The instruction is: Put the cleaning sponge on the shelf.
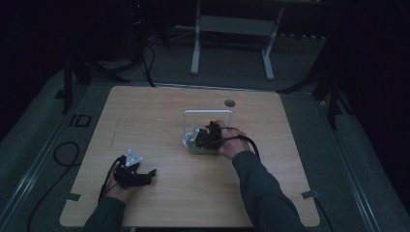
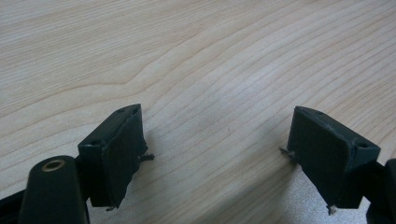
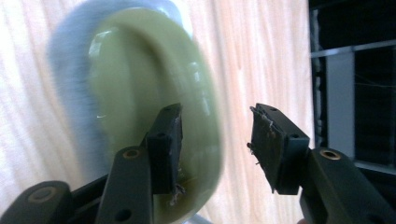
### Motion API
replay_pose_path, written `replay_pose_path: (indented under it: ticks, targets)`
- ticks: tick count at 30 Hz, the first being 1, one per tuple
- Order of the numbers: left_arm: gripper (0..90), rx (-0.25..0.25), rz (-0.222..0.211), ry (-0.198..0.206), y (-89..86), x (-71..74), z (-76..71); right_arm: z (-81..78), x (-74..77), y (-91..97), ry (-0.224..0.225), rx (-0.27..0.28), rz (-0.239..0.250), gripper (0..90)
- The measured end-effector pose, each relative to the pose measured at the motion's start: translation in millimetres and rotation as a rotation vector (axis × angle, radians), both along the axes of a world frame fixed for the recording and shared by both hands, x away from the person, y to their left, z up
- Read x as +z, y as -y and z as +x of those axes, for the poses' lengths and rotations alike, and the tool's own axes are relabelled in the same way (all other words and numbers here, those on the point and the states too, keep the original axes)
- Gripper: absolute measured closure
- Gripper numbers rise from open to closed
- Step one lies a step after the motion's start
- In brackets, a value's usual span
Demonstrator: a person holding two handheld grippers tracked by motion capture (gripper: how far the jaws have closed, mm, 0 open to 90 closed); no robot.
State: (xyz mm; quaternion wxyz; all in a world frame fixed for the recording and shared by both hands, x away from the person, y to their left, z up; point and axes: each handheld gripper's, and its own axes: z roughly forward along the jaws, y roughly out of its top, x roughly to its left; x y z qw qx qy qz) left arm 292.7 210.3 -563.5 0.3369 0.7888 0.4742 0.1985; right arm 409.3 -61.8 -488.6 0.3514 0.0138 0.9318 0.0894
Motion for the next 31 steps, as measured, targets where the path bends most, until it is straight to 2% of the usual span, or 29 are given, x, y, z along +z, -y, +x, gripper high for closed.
replay_pose_path:
  ticks: [6,12,14,20,26,28,30,31]
  targets:
    - [19.0,0.001,-0.001,0.000,0.0,0.0,0.0,-0.9,4.0,1.9,-0.057,0.006,0.004,47.2]
    - [19.0,0.000,0.001,0.001,-0.1,0.0,0.1,-6.6,8.8,3.1,-0.087,0.026,0.015,42.8]
    - [19.0,-0.001,0.001,0.001,-0.1,0.0,0.1,-11.0,14.3,8.1,-0.077,0.022,0.062,37.7]
    - [19.0,0.000,0.000,0.001,0.0,0.0,0.1,-18.4,23.6,24.9,-0.121,-0.014,0.181,34.7]
    - [19.0,0.000,0.000,0.001,0.0,0.0,0.1,-34.9,29.0,48.1,-0.186,-0.090,0.412,34.8]
    - [19.0,-0.001,0.001,0.001,-0.1,0.0,0.0,-41.6,26.6,54.6,-0.184,-0.108,0.440,33.3]
    - [19.0,0.001,-0.001,0.001,0.1,0.0,0.0,-49.8,22.7,60.0,-0.146,-0.110,0.450,32.5]
    - [19.0,0.001,-0.001,0.001,0.0,-0.1,0.0,-54.2,21.1,63.0,-0.142,-0.116,0.456,31.5]
